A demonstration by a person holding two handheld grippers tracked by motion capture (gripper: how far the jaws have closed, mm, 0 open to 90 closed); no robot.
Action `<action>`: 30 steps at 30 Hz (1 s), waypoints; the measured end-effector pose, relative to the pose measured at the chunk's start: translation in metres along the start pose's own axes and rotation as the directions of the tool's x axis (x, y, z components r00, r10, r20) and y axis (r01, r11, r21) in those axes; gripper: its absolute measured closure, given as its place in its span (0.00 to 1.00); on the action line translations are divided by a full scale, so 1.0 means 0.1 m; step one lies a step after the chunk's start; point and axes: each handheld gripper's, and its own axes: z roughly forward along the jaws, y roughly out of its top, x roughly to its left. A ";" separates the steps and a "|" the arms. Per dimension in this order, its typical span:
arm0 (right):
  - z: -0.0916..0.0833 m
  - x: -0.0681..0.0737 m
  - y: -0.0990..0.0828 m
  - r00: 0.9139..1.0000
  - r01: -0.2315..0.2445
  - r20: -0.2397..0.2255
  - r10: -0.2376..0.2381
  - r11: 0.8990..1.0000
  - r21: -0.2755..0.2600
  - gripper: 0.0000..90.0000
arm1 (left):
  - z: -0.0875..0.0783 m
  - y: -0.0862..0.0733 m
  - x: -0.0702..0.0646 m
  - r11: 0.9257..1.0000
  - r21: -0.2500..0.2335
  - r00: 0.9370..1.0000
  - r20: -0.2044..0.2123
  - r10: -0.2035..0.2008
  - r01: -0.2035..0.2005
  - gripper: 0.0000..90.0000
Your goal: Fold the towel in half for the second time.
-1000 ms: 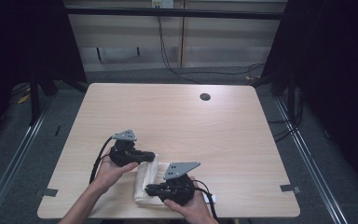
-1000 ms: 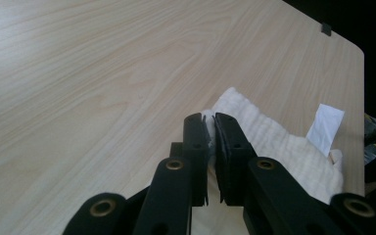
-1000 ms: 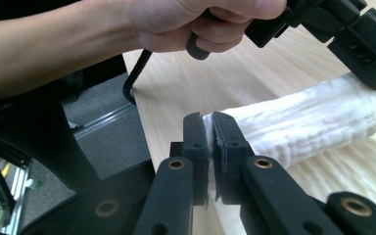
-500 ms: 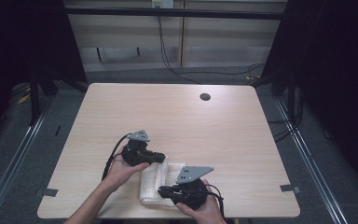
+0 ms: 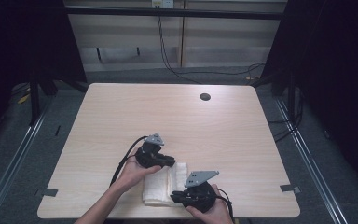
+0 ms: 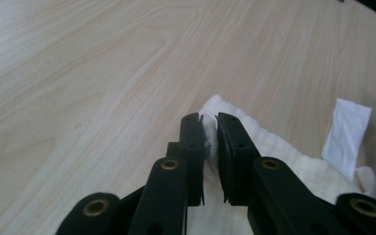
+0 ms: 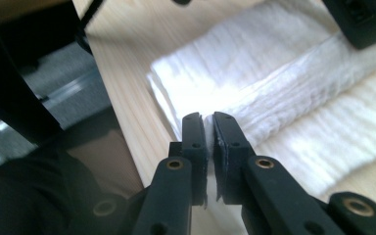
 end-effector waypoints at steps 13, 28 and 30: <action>-0.11 -0.08 -0.10 1.000 -0.020 0.020 0.020 1.000 0.010 0.72 | 0.06 0.05 -0.05 0.999 -0.050 0.999 0.042 0.004 -0.002 0.83; -0.23 -0.19 -0.23 0.992 -0.086 0.092 0.083 0.996 0.024 0.74 | -0.16 0.06 -0.12 0.999 -0.051 1.000 -0.014 -0.003 0.002 0.43; -0.27 -0.21 -0.24 0.991 -0.090 0.096 0.088 0.996 0.015 0.72 | -0.22 0.05 -0.13 0.999 -0.049 1.000 -0.024 0.007 -0.008 0.42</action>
